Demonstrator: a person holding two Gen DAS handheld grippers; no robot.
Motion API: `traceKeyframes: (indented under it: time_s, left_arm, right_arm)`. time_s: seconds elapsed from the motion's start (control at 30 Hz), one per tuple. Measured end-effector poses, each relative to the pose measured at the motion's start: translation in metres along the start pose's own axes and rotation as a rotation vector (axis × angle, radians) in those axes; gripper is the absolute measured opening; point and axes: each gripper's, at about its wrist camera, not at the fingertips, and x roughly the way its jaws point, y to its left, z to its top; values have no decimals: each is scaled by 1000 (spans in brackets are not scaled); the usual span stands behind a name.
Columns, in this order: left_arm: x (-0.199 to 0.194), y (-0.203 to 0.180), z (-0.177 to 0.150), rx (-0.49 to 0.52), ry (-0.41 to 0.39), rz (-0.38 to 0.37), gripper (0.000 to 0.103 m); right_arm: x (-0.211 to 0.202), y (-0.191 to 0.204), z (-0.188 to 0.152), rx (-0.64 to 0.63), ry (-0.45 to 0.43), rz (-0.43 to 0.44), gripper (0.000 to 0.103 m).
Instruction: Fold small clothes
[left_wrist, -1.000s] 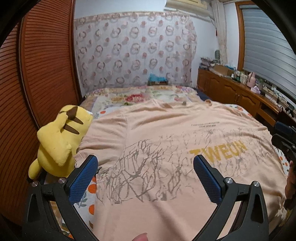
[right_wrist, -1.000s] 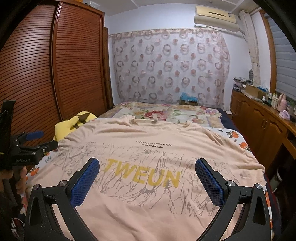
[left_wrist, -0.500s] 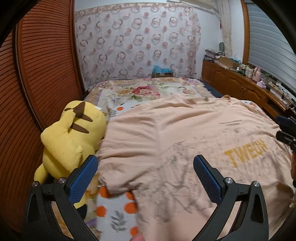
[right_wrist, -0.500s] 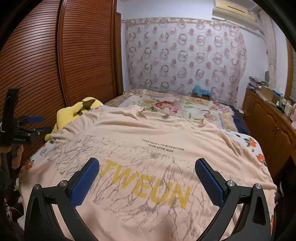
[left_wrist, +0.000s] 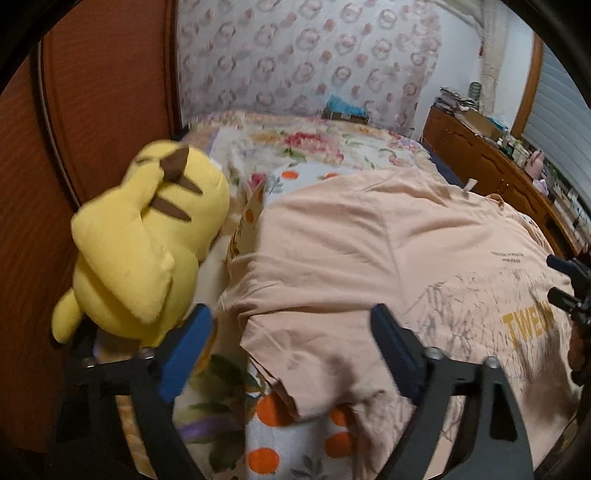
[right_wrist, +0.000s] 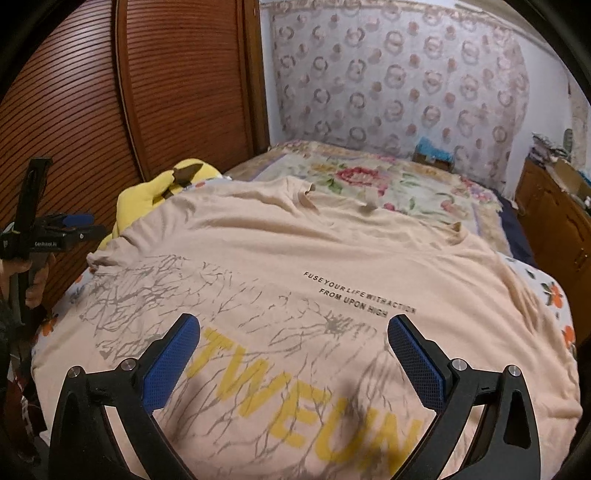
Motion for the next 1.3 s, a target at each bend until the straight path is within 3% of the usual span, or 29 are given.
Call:
traceKeyframes:
  time_s: [0.1, 0.33, 0.37, 0.47, 0.6, 0.77, 0.93, 1.07, 1.2, 1.3]
  left_arm:
    - [13, 9, 4, -28, 47, -5, 68]
    - [40, 27, 11, -86, 123, -39, 61]
    - [42, 29, 11, -96, 131, -52, 56]
    - [41, 31, 15, -110, 128, -102, 27]
    - [34, 22, 17, -38, 121, -31, 6]
    - [11, 11, 26, 5, 64, 7, 5]
    - [-23, -22, 45, 115, -27, 54, 5]
    - [-35, -46, 56, 150, -56, -12, 5]
    - [-42, -89, 63, 187, -58, -138, 5]
    - [-45, -123, 61, 244, -62, -180, 5]
  right_arm:
    - [14, -7, 9, -7, 34, 6, 101]
    - [44, -21, 23, -4, 103, 32, 100]
    - [47, -22, 25, -1, 113, 35, 100]
    - [54, -25, 27, 2, 141, 38, 100]
    - [60, -28, 34, -4, 141, 36, 100]
    - [64, -21, 32, -22, 134, 31, 100]
    - [63, -23, 29, -10, 128, 36, 99]
    - [62, -25, 27, -2, 123, 38, 99]
    - [57, -31, 27, 14, 113, 28, 99]
    - [48, -37, 29, 41, 92, 24, 99]
